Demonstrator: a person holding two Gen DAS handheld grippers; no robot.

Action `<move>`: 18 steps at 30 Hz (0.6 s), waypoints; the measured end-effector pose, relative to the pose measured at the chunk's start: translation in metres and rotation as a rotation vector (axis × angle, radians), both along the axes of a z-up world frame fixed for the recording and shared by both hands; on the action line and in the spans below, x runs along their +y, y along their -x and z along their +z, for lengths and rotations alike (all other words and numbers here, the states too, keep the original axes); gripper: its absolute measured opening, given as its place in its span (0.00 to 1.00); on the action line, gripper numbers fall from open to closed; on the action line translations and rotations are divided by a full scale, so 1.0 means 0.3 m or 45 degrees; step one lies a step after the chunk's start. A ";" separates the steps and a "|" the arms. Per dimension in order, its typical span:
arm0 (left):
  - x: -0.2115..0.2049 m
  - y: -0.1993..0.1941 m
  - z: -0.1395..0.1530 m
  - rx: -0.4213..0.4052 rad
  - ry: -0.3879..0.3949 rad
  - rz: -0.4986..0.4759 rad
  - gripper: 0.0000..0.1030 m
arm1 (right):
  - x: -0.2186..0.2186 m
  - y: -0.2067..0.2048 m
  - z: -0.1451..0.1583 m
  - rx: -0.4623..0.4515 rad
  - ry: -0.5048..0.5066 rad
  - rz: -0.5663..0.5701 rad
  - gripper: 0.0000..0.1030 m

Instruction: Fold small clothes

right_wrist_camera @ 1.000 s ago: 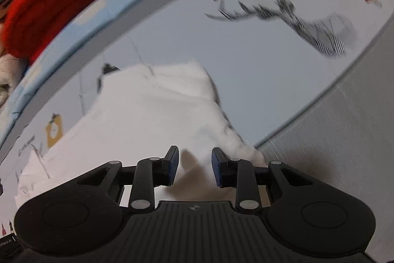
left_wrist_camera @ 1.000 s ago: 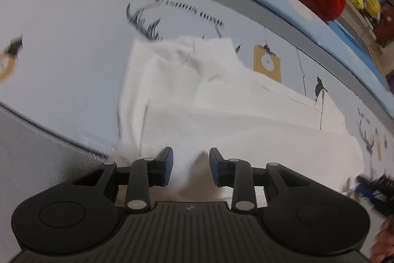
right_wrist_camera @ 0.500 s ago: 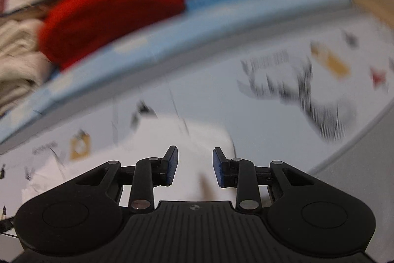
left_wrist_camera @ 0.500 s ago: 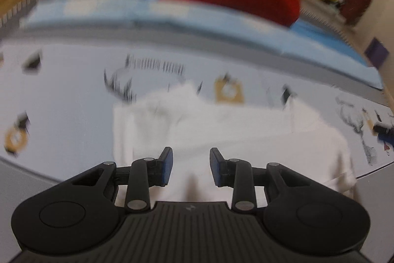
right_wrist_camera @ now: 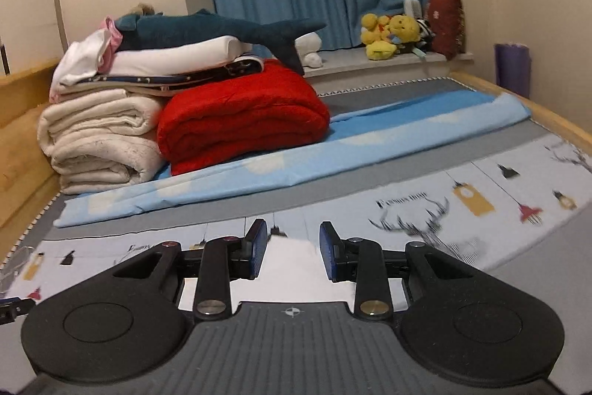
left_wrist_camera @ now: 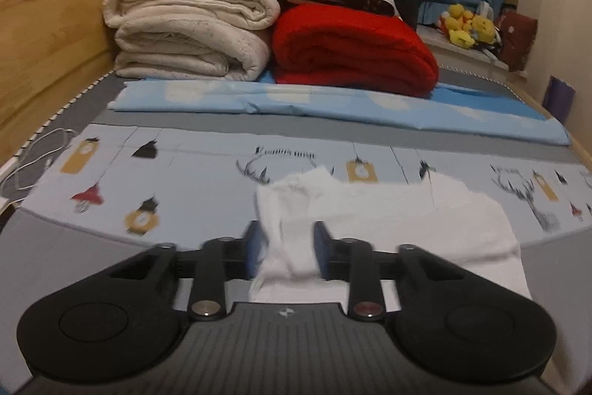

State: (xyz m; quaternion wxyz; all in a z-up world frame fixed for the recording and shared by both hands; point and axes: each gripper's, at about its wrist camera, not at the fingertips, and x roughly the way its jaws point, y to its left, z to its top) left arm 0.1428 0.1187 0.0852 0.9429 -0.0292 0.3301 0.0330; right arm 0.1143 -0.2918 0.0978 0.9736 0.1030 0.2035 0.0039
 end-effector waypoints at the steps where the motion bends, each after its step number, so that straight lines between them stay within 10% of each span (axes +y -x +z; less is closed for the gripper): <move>1: 0.006 0.058 -0.005 0.005 0.004 -0.013 0.17 | -0.021 0.045 -0.007 0.003 -0.004 -0.010 0.32; 8: 0.022 0.333 -0.200 0.178 0.136 -0.013 0.11 | -0.171 0.269 -0.216 0.177 -0.051 -0.086 0.31; 18: 0.072 0.350 -0.395 0.496 0.242 0.029 0.14 | -0.217 0.264 -0.526 0.630 -0.187 -0.121 0.32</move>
